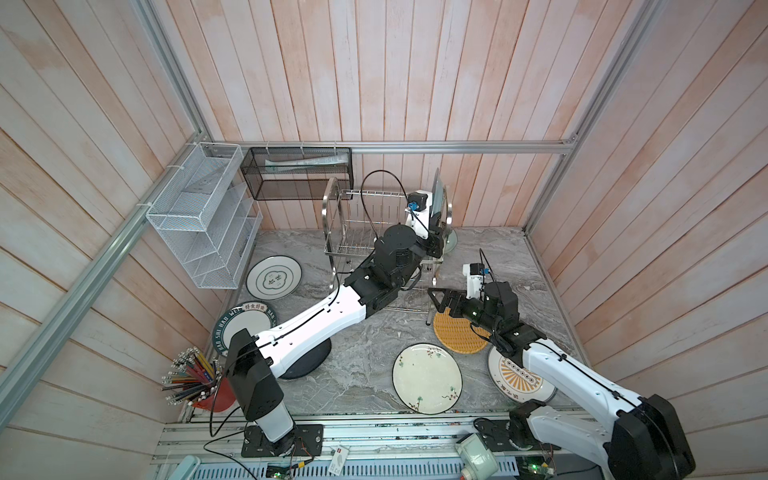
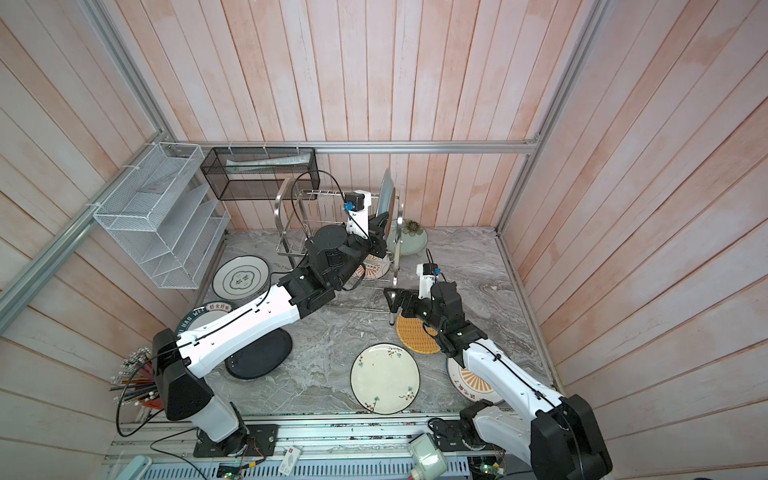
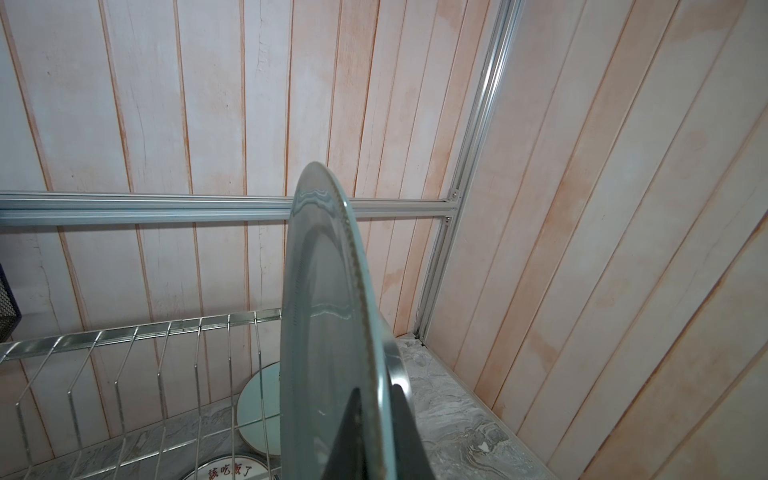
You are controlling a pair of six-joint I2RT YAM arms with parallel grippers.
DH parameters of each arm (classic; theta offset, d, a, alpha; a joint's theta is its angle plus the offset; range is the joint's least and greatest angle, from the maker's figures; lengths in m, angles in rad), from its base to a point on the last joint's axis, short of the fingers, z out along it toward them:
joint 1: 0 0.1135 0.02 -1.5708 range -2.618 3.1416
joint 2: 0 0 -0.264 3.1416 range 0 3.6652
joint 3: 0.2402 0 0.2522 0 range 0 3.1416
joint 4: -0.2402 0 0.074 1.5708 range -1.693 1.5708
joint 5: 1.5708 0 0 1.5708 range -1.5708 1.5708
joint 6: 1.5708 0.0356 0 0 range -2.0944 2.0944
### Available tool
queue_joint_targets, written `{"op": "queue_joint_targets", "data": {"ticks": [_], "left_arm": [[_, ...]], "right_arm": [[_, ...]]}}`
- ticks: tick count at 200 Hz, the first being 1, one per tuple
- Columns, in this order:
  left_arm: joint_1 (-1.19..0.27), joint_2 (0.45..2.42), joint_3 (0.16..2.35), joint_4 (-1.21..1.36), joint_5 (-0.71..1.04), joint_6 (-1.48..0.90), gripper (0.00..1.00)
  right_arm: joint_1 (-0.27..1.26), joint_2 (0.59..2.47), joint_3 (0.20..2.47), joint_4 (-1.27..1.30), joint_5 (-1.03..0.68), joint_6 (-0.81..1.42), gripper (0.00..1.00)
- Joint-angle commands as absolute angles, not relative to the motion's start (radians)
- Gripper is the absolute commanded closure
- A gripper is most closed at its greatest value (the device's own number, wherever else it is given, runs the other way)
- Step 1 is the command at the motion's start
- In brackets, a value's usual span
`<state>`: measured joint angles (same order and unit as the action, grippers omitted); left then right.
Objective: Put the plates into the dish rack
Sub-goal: 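Carry the plate with the left gripper over the upper rack slots, then lower the plate into the upper rack slots and open the left gripper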
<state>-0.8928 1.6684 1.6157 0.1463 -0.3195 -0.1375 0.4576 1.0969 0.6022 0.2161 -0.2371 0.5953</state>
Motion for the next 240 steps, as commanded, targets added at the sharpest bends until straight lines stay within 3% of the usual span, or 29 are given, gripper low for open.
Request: {"op": "queue_joint_targets", "data": {"ticks": [1, 31, 45, 100, 187, 240], "left_arm": [[-0.894, 1.662, 1.666, 0.259, -0.342, -0.132, 1.00], [-0.894, 1.670, 1.664, 0.253, -0.336, -0.130, 1.00], [-0.895, 1.670, 1.662, 0.258, -0.307, -0.126, 0.89], [-0.899, 1.675, 1.663, 0.266, -0.257, -0.109, 0.74], [-0.899, 1.681, 1.709, 0.236, -0.252, -0.084, 0.72], [-0.896, 1.621, 1.685, 0.195, -0.253, -0.052, 0.65]], "right_arm": [[0.451, 1.083, 0.589, 0.235, -0.256, 0.603, 0.02], [0.445, 1.081, 0.588, 0.235, -0.260, 0.603, 0.02], [0.441, 1.078, 0.588, 0.234, -0.261, 0.603, 0.02], [0.363, 1.028, 0.601, 0.205, -0.278, 0.580, 0.02], [0.292, 0.986, 0.627, 0.160, -0.317, 0.569, 0.02], [0.253, 0.969, 0.621, 0.149, -0.350, 0.581, 0.02]]}}
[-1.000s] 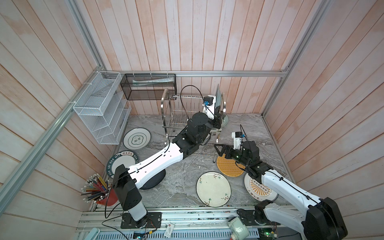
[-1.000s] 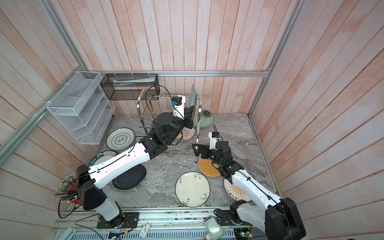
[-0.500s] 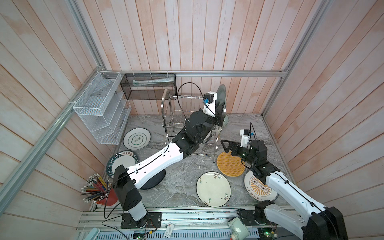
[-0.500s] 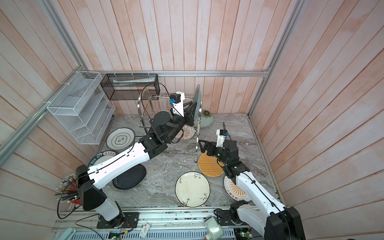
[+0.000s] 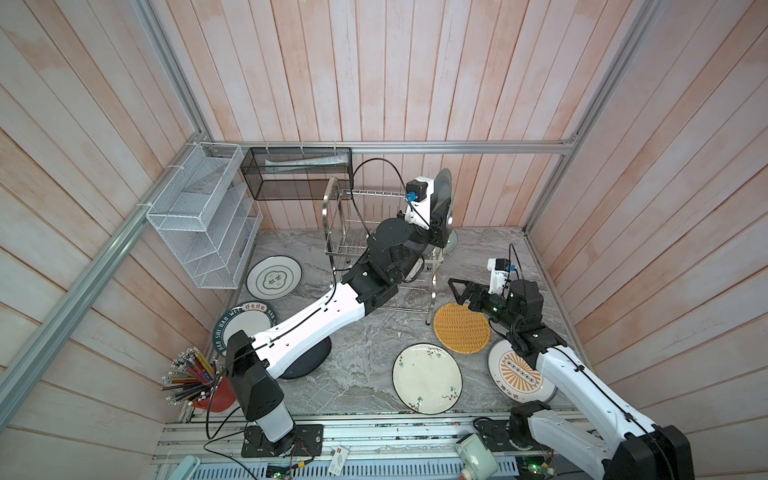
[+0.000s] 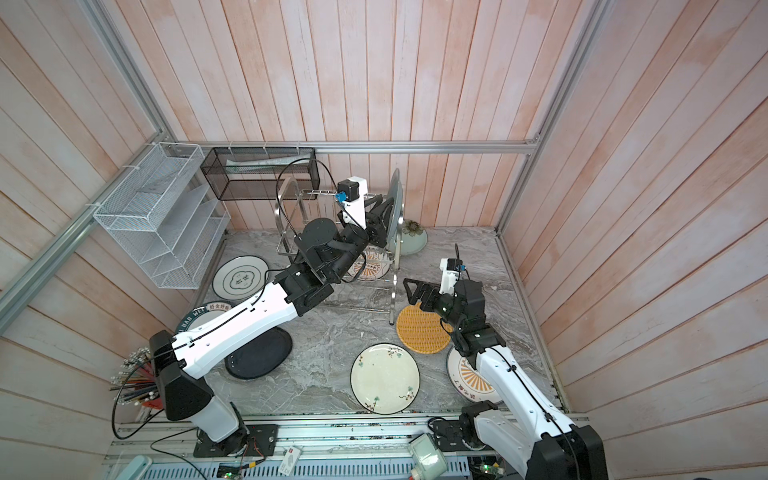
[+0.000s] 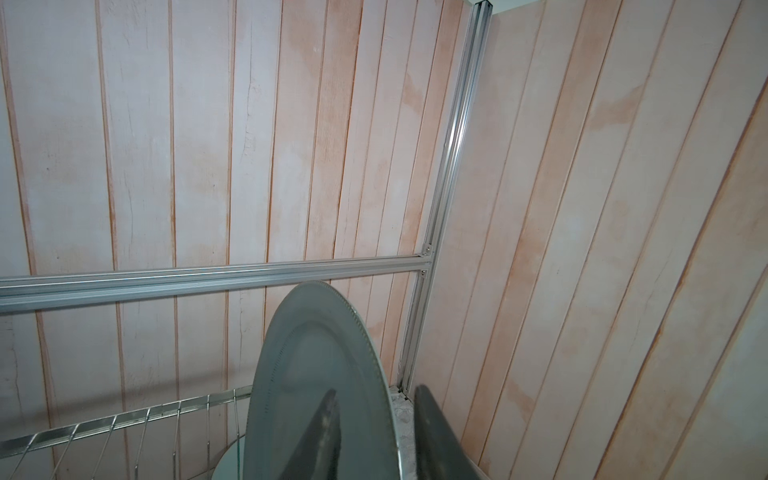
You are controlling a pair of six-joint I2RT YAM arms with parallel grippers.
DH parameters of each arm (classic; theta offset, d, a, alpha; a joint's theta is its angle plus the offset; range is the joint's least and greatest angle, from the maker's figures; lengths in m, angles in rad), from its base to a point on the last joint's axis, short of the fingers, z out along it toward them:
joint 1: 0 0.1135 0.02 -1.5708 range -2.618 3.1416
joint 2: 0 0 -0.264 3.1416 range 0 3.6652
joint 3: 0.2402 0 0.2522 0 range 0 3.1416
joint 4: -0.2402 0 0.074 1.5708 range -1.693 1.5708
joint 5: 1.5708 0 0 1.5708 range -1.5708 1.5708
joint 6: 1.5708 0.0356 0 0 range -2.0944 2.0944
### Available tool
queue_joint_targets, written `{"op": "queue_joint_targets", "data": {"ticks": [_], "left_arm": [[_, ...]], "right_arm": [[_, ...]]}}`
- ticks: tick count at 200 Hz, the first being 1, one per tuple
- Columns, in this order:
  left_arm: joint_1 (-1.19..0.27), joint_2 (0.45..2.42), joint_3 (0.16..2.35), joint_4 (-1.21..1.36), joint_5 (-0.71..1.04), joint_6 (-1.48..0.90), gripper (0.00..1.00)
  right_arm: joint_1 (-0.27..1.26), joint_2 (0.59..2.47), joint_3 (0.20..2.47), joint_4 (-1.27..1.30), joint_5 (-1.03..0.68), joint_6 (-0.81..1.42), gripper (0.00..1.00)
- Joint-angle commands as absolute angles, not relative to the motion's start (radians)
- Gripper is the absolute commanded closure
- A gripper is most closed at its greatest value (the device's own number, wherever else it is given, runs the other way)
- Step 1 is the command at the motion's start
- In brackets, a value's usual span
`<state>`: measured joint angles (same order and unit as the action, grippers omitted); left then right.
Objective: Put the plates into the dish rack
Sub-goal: 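Lower the plate into the upper rack slots and open the left gripper, then withdraw the left gripper from the rack while the right gripper reaches the sunflower plate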
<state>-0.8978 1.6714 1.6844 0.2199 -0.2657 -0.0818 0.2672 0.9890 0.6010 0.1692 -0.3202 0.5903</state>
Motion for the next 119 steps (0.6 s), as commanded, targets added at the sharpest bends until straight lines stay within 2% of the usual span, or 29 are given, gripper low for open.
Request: {"op": "queue_joint_targets", "data": {"ticks": [1, 73, 93, 119], "left_arm": [[-0.896, 1.619, 1.683, 0.194, -0.253, -0.052, 0.65], [-0.855, 1.463, 1.615, 0.072, -0.178, -0.093, 0.63], [-0.831, 1.398, 1.577, 0.021, -0.119, -0.118, 0.55], [-0.806, 1.291, 1.494, -0.039, -0.059, -0.122, 0.32]], "right_arm": [[0.252, 0.968, 0.620, 0.148, -0.351, 0.581, 0.02], [0.227, 0.934, 0.612, 0.118, -0.341, 0.605, 0.02], [0.224, 0.926, 0.615, 0.097, -0.342, 0.613, 0.02], [0.216, 0.902, 0.609, 0.070, -0.345, 0.617, 0.02]]}}
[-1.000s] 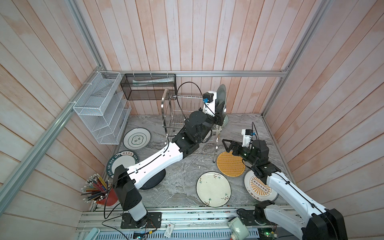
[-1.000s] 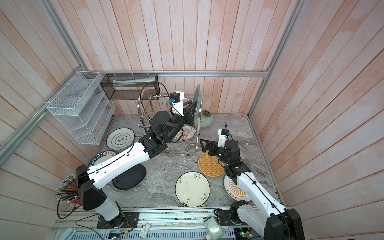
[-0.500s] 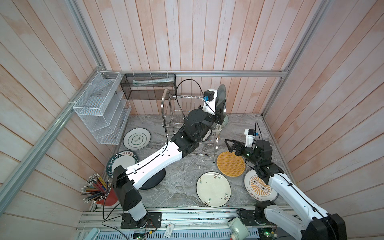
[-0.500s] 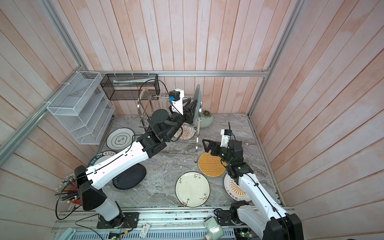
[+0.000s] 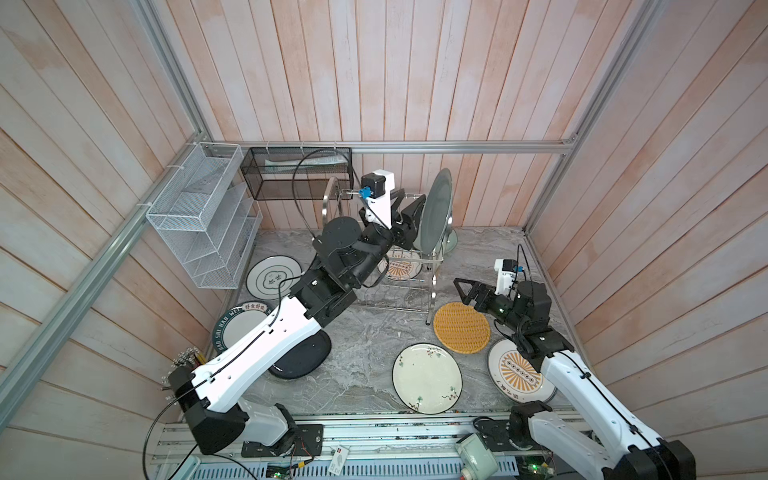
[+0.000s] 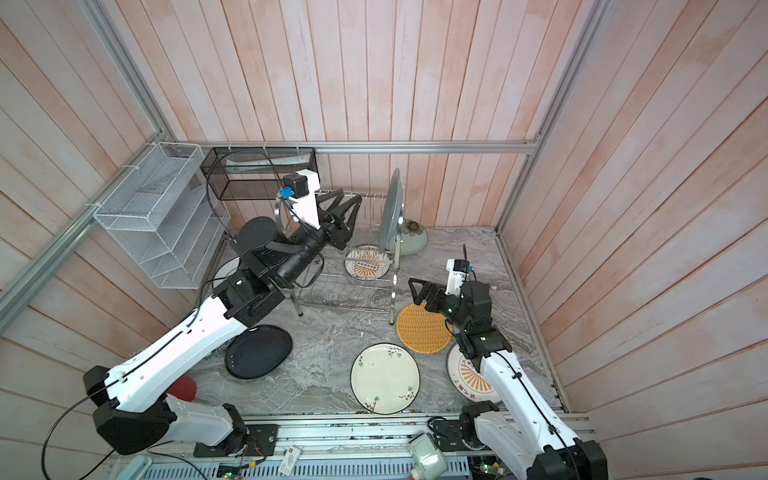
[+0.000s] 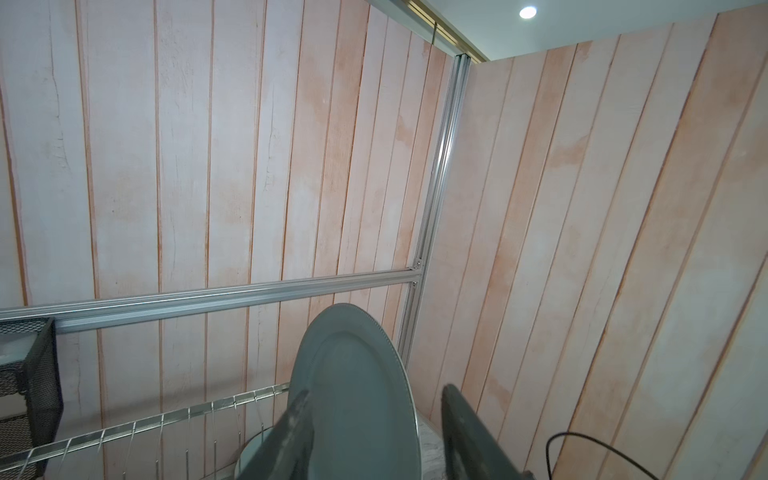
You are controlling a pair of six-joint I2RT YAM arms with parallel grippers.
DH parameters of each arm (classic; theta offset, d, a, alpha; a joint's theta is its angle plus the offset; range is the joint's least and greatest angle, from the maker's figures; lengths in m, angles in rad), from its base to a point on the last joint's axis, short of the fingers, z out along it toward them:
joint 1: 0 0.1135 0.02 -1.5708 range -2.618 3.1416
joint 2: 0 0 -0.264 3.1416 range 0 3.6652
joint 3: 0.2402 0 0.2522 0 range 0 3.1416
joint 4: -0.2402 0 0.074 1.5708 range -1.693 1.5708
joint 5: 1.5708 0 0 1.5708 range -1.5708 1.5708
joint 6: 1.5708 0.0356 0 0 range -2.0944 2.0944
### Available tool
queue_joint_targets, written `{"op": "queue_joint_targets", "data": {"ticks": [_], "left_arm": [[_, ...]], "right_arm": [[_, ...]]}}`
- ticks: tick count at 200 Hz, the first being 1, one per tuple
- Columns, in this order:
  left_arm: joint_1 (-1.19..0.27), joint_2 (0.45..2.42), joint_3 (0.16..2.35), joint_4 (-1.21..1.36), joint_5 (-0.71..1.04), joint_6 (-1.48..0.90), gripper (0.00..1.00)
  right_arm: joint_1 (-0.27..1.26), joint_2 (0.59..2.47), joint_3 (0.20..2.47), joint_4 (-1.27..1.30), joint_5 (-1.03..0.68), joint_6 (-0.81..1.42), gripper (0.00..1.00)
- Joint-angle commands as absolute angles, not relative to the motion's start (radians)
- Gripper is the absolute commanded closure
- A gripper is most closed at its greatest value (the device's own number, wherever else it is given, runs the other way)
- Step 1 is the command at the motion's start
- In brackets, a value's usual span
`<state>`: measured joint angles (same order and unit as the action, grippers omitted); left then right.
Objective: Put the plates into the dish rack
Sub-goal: 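Withdraw the left gripper from the rack while the right gripper reaches the sunflower plate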
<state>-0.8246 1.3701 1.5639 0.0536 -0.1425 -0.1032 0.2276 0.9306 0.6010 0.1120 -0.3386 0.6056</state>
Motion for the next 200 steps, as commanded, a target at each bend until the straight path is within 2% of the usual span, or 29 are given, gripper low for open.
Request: {"op": "queue_joint_targets", "data": {"ticks": [1, 18, 39, 77, 119, 165, 200], "left_arm": [[-0.805, 1.286, 1.489, -0.041, -0.056, -0.121, 0.31], [-0.787, 1.201, 1.401, -0.064, -0.027, -0.112, 0.15], [-0.774, 1.086, 1.292, -0.112, 0.000, -0.093, 0.00], [-0.742, 0.884, 1.092, -0.220, 0.045, -0.096, 0.00], [-0.721, 0.704, 0.900, -0.327, 0.013, -0.148, 0.00], [-0.718, 0.573, 0.744, -0.369, -0.004, -0.122, 0.00], [-0.718, 0.522, 0.661, -0.344, -0.021, -0.133, 0.00]], "right_arm": [[0.215, 0.901, 0.609, 0.067, -0.344, 0.616, 0.02], [0.210, 0.885, 0.613, 0.027, -0.332, 0.612, 0.02], [0.209, 0.843, 0.600, 0.004, -0.324, 0.626, 0.02], [0.202, 0.841, 0.563, -0.015, -0.276, 0.647, 0.02], [0.150, 0.990, 0.581, 0.114, -0.295, 0.705, 0.03], [0.089, 1.332, 0.687, 0.279, -0.337, 0.851, 0.07], [0.079, 1.588, 0.866, 0.336, -0.361, 0.897, 0.10]]}}
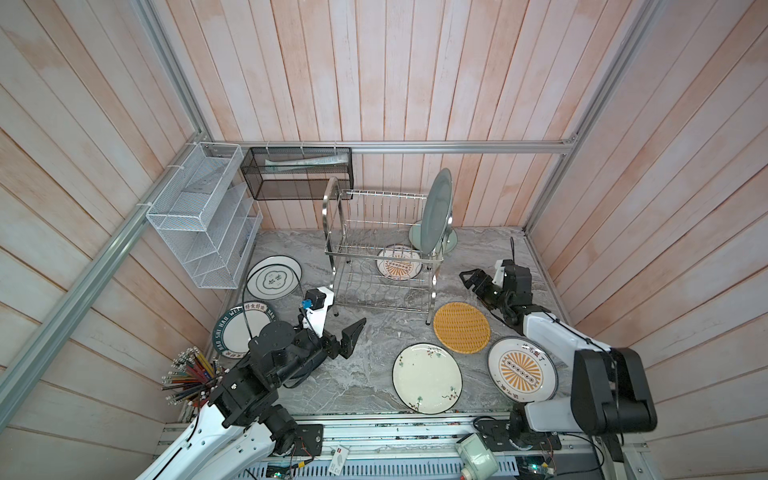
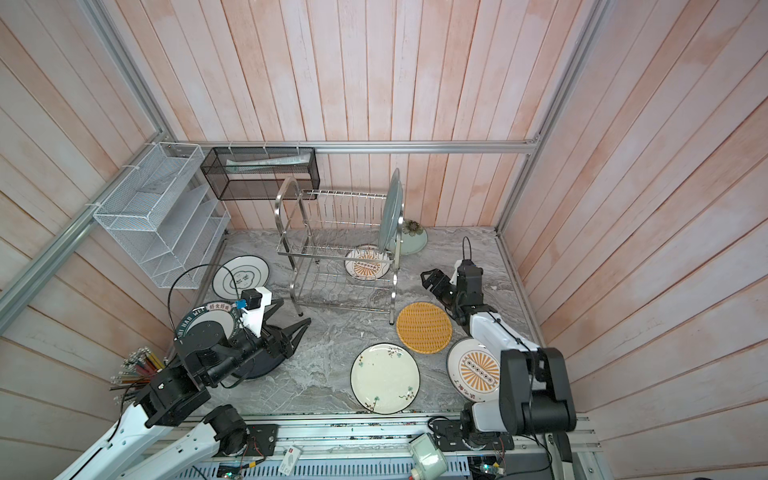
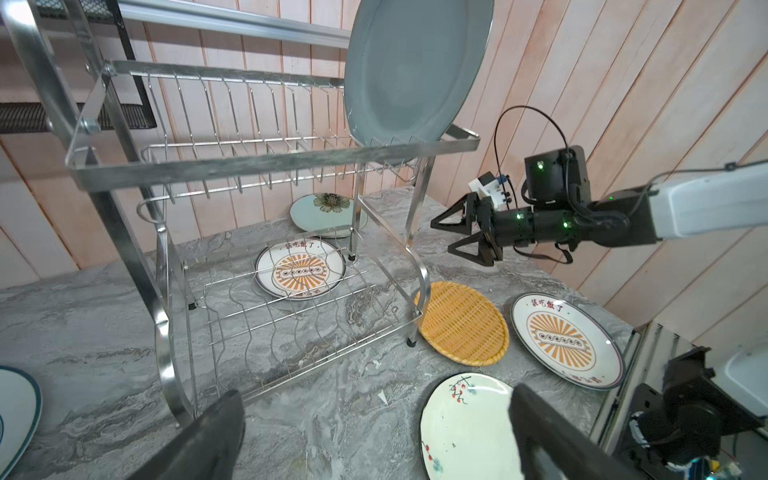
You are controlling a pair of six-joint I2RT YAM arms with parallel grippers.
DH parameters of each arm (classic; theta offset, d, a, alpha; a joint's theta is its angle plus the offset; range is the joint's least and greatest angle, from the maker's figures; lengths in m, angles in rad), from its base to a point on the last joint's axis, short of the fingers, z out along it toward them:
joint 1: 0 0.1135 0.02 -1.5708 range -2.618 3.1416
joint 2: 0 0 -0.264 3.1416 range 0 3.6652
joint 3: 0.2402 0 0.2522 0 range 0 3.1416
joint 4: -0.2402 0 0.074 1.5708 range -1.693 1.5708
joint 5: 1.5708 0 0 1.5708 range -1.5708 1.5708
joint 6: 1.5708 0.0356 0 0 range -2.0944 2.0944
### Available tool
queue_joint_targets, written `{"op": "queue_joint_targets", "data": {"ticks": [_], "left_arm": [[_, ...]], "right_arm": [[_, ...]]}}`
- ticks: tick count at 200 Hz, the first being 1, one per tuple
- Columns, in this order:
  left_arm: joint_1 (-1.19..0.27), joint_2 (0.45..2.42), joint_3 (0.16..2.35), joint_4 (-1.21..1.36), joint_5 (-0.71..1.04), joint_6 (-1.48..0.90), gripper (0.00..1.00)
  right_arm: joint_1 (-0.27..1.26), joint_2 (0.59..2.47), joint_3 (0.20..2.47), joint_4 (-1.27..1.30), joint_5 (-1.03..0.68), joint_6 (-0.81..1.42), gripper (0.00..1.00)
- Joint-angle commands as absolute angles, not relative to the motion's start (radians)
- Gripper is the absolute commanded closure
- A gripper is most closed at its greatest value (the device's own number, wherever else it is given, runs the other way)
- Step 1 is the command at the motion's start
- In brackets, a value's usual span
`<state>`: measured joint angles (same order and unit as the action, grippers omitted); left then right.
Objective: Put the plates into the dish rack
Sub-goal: 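Withdraw the left gripper from the rack while the right gripper reaches the sunflower plate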
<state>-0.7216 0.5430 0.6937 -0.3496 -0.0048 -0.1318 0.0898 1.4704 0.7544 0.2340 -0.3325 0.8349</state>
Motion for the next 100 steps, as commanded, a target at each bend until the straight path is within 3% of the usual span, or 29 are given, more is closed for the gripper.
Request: {"op": "queue_joint_targets", "data": {"ticks": [1, 55, 100], "left_arm": [[-0.718, 0.523, 0.660, -0.343, -0.021, -0.135, 0.00], [-0.718, 0.553, 0.658, -0.406, -0.093, -0.264, 0.00], [-0.717, 0.560, 0.632, -0.352, -0.063, -0.240, 0.00]], "right_arm": [[0.078, 1.594, 0.871, 0.338, -0.361, 0.900, 0.10], [0.051, 1.908, 1.145, 0.336, -0.419, 0.966, 0.12], [0.045, 2.099, 1.314, 0.335, -0.452, 0.985, 0.20]]}}
